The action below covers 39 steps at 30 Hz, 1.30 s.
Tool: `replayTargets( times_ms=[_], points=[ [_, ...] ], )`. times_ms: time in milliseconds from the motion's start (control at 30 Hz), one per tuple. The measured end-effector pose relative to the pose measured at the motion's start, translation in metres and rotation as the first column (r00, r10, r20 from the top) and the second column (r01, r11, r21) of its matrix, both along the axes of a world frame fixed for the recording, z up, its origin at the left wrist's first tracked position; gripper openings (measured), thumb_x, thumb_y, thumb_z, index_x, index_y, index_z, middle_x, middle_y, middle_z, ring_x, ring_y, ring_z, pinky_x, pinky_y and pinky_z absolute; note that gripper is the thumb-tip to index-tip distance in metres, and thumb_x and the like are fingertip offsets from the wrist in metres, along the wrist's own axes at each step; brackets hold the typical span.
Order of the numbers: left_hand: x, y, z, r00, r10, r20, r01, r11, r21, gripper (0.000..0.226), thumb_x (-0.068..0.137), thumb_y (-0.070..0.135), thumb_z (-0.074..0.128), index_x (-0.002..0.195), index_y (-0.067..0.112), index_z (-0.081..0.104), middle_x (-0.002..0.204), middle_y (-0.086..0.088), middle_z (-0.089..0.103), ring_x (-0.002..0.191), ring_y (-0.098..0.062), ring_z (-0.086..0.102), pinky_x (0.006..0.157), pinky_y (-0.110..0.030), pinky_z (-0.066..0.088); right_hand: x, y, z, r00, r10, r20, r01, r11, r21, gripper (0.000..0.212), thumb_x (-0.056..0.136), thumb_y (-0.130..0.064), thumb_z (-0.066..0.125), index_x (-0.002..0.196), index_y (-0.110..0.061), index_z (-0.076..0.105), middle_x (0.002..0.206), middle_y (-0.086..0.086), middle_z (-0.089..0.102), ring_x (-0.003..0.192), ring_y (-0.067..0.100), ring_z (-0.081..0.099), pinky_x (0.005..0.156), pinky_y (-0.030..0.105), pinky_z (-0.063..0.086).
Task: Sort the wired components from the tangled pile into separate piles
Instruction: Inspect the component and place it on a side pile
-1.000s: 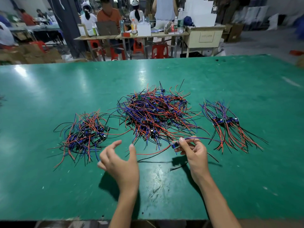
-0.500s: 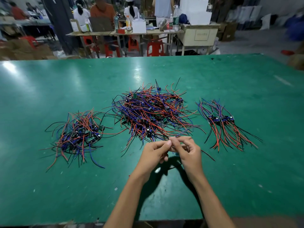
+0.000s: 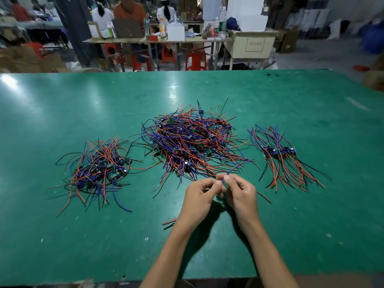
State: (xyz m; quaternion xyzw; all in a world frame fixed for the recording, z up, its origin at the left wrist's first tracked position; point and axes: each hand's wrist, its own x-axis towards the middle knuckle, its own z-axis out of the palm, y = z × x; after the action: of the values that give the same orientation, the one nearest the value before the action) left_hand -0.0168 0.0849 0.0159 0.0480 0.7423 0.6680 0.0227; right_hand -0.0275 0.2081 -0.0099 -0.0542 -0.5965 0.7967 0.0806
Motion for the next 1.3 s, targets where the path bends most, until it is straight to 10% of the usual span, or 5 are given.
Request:
replayTargets(
  times_ms=[233,433,667,833,1300],
  points=[
    [0.006,-0.014,0.002,0.991,-0.097,-0.095,0.074,0.973,-0.217,0.026,0.099,0.028,0.060,0.078,0.020,0.072,0.074,-0.001,0.070,0.057,-0.014,0.046,0.057,-0.032,0.034,-0.004,0.007,-0.003,0.999,-0.035,0.024,0.035,0.999,-0.020,0.022,0.099,-0.021,0.057,0.092,-0.016,0.078,0.050,-0.007,0.025,0.038,0.007,0.020,0.037,0.016,0.019],
    [0.013,-0.034,-0.003,0.983,-0.183,-0.027,0.170,0.953,-0.252,0.025,0.100,0.028,0.060,0.078,0.021,0.071,0.076,0.000,0.072,0.058,-0.024,0.051,0.058,-0.028,0.035,-0.009,0.008,0.002,0.988,-0.146,0.041,0.152,0.963,-0.223,0.025,0.102,-0.012,0.051,0.090,-0.010,0.072,0.082,-0.001,0.070,0.037,0.004,0.025,0.031,0.016,0.021],
    [0.012,-0.036,-0.011,0.992,-0.123,0.013,0.124,0.979,-0.163,0.026,0.102,0.029,0.058,0.082,0.023,0.074,0.072,0.000,0.068,0.053,-0.011,0.037,0.050,-0.023,0.028,-0.001,0.008,0.007,1.000,-0.001,-0.028,0.000,0.998,-0.055,0.025,0.103,-0.032,0.056,0.096,-0.022,0.078,0.098,0.003,0.075,0.042,0.005,0.035,0.035,0.018,0.027],
    [0.006,-0.034,-0.006,0.993,-0.121,0.000,0.120,0.988,-0.095,0.022,0.102,0.027,0.058,0.090,0.022,0.075,0.074,-0.001,0.070,0.048,-0.003,0.042,0.049,-0.016,0.032,0.009,-0.002,0.008,0.976,0.210,-0.055,-0.192,0.954,0.232,0.024,0.094,-0.037,0.071,0.092,-0.016,0.082,0.070,0.001,0.071,0.051,0.008,0.051,0.047,0.016,0.039],
    [0.010,-0.046,-0.018,0.997,0.051,-0.060,-0.062,0.978,-0.199,0.012,0.095,0.023,0.069,0.088,0.021,0.078,0.071,0.008,0.074,0.056,0.003,0.061,0.056,-0.011,0.041,0.003,-0.001,0.007,1.000,0.007,-0.008,-0.007,0.999,0.047,0.029,0.093,-0.039,0.062,0.100,-0.015,0.076,0.087,0.012,0.078,0.062,0.015,0.070,0.052,0.020,0.052]
  ],
)
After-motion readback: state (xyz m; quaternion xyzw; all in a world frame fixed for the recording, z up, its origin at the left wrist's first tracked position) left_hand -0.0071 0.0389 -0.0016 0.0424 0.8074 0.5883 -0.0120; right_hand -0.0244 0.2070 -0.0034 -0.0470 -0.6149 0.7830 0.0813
